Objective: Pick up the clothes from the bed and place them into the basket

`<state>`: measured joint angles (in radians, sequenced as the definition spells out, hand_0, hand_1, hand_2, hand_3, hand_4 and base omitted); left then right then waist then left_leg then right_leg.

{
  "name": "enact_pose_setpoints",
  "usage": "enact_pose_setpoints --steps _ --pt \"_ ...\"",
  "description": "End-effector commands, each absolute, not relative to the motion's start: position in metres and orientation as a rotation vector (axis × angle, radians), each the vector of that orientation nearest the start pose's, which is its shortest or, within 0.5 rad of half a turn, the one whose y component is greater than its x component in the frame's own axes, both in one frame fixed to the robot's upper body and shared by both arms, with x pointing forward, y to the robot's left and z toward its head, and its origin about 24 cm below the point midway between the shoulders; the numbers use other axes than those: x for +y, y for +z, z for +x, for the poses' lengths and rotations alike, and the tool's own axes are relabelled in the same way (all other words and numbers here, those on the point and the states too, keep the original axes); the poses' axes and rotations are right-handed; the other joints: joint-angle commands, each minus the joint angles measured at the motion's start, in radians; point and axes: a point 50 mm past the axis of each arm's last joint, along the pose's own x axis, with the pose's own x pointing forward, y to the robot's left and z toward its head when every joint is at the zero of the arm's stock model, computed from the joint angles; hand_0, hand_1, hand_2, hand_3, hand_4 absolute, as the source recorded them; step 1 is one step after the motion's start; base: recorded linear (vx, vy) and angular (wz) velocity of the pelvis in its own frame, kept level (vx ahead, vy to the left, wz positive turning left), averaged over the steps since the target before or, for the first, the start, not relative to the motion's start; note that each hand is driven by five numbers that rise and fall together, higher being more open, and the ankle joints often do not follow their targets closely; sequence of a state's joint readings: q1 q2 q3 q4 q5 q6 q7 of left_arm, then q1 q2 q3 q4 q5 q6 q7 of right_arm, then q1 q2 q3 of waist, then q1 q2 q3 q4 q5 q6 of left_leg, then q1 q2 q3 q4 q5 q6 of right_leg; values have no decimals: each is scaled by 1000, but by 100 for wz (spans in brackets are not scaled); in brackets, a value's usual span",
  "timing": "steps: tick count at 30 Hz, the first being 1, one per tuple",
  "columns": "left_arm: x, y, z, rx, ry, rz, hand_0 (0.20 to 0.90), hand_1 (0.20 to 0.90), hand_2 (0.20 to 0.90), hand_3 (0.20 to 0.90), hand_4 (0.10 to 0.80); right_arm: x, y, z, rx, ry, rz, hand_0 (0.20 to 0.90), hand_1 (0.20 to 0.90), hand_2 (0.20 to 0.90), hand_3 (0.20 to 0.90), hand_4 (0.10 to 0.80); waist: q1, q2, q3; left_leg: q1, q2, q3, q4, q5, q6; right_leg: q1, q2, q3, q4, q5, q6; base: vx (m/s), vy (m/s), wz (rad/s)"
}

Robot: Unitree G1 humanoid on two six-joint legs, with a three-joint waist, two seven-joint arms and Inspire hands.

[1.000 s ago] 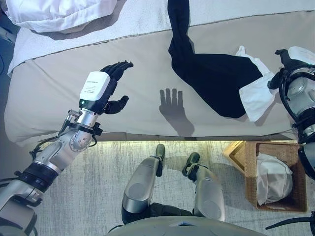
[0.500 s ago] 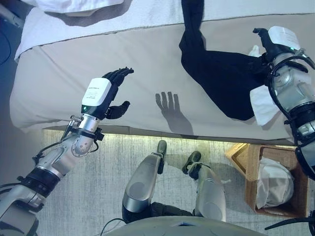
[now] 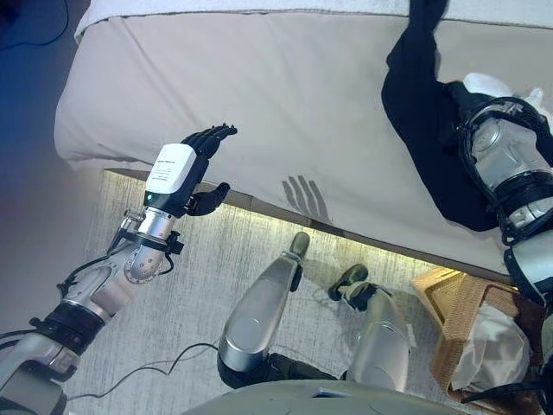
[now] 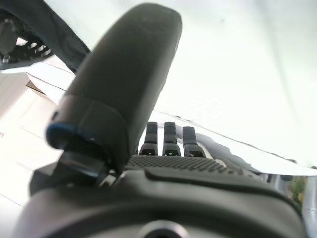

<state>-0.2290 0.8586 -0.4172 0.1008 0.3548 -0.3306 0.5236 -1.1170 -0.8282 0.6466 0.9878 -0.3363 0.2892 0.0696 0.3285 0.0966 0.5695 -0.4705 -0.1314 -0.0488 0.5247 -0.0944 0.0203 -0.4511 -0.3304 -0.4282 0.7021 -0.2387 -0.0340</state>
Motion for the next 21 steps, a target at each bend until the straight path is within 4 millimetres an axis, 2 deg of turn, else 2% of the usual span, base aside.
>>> enact_pose_setpoints --steps 1,8,9,10,11,14,21 --pt "200 150 256 -817 0 971 900 900 900 900 800 -322 249 386 366 -403 -1432 900 900 900 900 800 12 63 -50 -120 5 29 80 -46 29 -48 40 17 119 -42 15 -23 55 10" --pt "195 151 253 -831 -22 954 900 900 900 900 800 -336 233 380 513 -367 -1348 900 900 900 900 800 14 77 -50 -209 6 39 156 -79 42 -145 37 37 178 -50 13 -30 45 -6" --pt "195 151 253 -832 -22 952 900 900 900 900 800 -337 232 380 519 -360 -1343 851 851 851 842 742 13 77 -50 -211 7 41 153 -78 42 -148 39 40 175 -48 15 -34 23 -1" --pt "195 152 253 -836 -21 951 900 900 900 900 800 -336 232 380 509 -355 -1338 851 851 851 842 742 12 77 -50 -211 9 42 147 -75 42 -150 42 41 168 -44 17 -55 18 -2" --pt "194 153 253 -843 -19 949 900 900 900 900 800 -336 234 381 484 -367 -1340 300 300 300 200 100 10 76 -50 -208 15 45 135 -70 43 -150 44 44 159 -37 20 -63 14 -3" --pt "195 153 253 -847 -11 949 900 900 900 900 800 -336 237 381 439 -384 -1344 300 300 300 200 100 5 72 -50 -195 21 46 117 -65 41 -143 49 46 146 -29 24 -45 5 -4" --pt "198 154 256 -831 -2 953 900 900 900 900 800 -326 251 385 258 -422 -1372 300 300 300 200 100 -25 48 -50 -53 51 45 0 -37 28 -24 63 62 29 10 45 -21 -2 -16"
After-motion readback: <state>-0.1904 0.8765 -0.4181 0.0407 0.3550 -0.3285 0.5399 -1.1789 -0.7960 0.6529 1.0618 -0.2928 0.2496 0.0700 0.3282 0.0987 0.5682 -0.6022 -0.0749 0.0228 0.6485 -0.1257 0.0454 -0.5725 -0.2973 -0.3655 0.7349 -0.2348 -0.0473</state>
